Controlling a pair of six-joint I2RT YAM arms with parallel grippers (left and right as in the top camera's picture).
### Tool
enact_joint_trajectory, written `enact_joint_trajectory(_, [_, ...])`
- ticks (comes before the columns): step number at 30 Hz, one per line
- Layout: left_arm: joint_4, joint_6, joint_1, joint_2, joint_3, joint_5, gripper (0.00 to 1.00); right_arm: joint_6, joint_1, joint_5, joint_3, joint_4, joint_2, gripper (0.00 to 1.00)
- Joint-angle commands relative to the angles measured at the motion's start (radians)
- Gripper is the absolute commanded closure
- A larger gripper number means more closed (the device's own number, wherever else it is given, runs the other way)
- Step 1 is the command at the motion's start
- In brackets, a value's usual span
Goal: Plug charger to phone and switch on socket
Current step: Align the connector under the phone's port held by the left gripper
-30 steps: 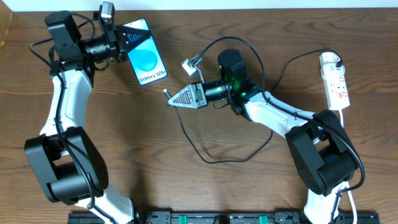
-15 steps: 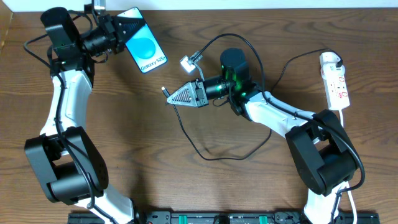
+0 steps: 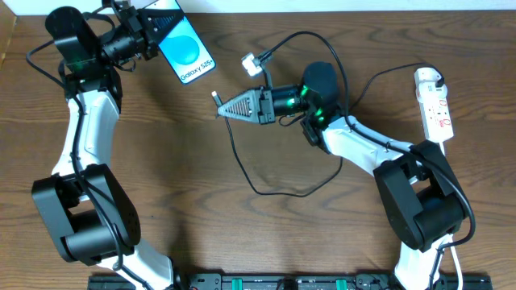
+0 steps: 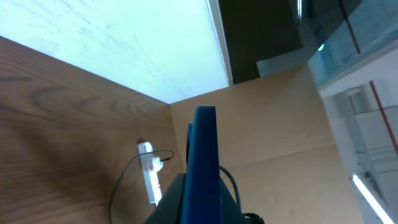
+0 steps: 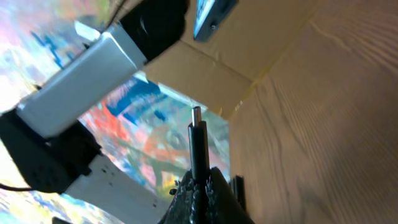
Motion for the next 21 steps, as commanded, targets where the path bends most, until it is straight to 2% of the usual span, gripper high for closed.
enact_joint_trajectory(1, [0.048,-0.106,0.007,-0.024,0.014,0.016,0.93,0.149,-0.014,0.035,0.004,0.051,-0.002,0.99])
enact_joint_trajectory(8, [0.151,-0.220,0.002,-0.024,0.014,0.029,0.92,0.239,-0.016,0.067,0.004,0.133,-0.002,0.99])
enact_joint_trajectory(14, [0.165,-0.228,-0.001,-0.024,0.014,0.032,0.93,0.351,-0.014,0.089,0.004,0.276,-0.002,0.99])
enact_joint_trajectory(21, [0.166,-0.261,-0.024,-0.024,0.014,0.010,0.92,0.416,-0.013,0.114,0.004,0.292,-0.002,0.99])
